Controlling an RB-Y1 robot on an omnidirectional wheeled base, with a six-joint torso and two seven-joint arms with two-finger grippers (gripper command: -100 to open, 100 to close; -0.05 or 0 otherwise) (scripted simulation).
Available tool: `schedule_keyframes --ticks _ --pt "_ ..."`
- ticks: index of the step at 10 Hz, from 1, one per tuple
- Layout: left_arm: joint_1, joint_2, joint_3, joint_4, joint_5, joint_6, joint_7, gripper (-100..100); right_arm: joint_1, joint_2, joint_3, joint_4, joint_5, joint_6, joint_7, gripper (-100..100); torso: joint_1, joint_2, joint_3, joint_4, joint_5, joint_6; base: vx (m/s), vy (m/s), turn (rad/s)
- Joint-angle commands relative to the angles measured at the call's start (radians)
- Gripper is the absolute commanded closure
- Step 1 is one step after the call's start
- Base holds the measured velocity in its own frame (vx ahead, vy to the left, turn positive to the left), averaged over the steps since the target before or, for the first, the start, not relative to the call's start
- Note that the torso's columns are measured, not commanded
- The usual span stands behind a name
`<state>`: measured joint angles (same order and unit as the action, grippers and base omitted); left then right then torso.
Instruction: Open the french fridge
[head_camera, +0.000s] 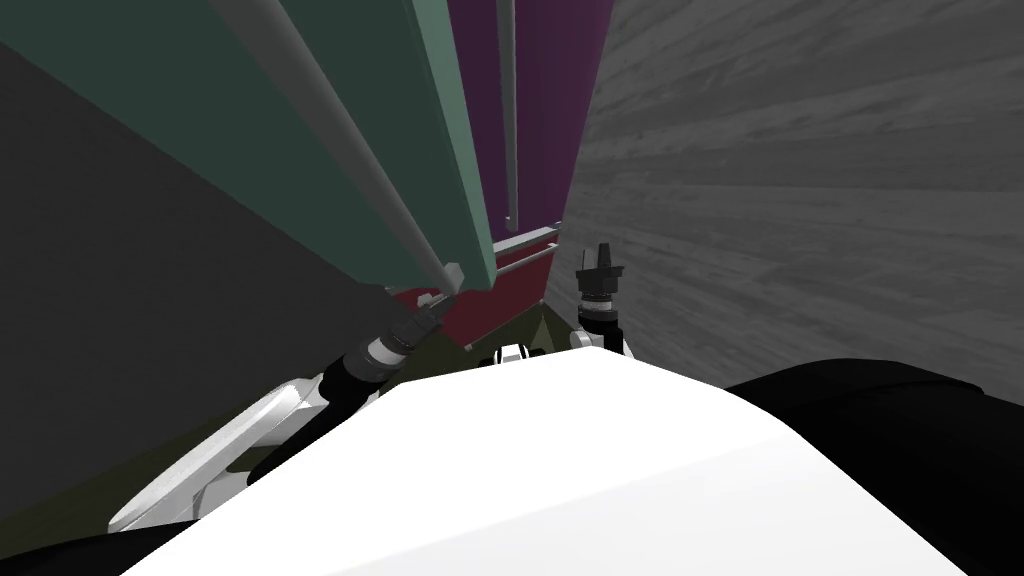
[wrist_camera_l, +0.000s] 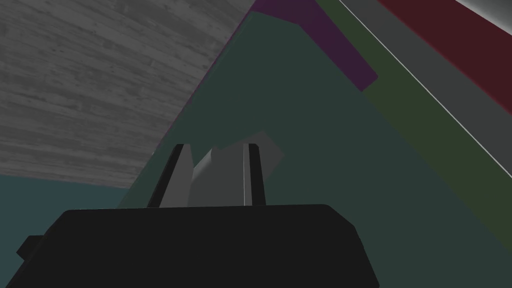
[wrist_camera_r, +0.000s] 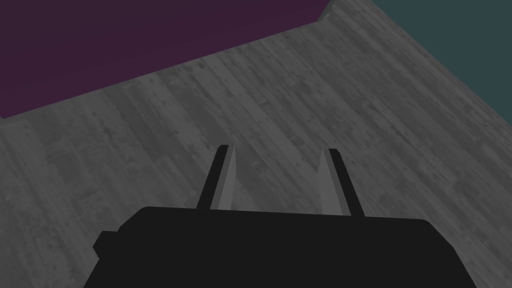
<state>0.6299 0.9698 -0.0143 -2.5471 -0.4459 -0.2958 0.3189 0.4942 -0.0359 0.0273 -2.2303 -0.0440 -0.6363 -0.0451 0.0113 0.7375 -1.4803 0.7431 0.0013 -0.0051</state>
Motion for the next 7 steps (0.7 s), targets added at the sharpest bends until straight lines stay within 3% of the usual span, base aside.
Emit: schedule_keyframes --ticks 1,2,3,7 --pt "-0.009 0.012 -0.004 0.001 -0.001 -0.018 0.008 100 0.000 0.000 0.000 0.000 0.000 0.000 0.000 0 -0.002 0.001 0.001 0.000 0.000 0.001 -0.074 0.072 -0.035" --pt "-0.013 0.030 -0.015 0.001 -0.004 -0.069 0.018 100 0.000 0.000 0.000 0.000 0.000 0.000 0.000 0 -0.011 -0.004 -0.001 -0.002 -0.002 0.002 -0.061 0.173 -0.126" --pt "-0.013 0.030 -0.015 0.001 -0.004 -0.069 0.018 100 0.000 0.000 0.000 0.000 0.000 0.000 0.000 0 -0.009 -0.004 -0.001 -0.004 -0.002 0.005 -0.076 0.208 -0.102" --pt "-0.022 0.060 -0.028 -0.002 -0.009 -0.160 0.033 100 0.000 0.000 0.000 0.000 0.000 0.000 0.000 0 -0.002 -0.001 0.000 -0.002 0.000 0.003 -0.067 0.196 -0.100"
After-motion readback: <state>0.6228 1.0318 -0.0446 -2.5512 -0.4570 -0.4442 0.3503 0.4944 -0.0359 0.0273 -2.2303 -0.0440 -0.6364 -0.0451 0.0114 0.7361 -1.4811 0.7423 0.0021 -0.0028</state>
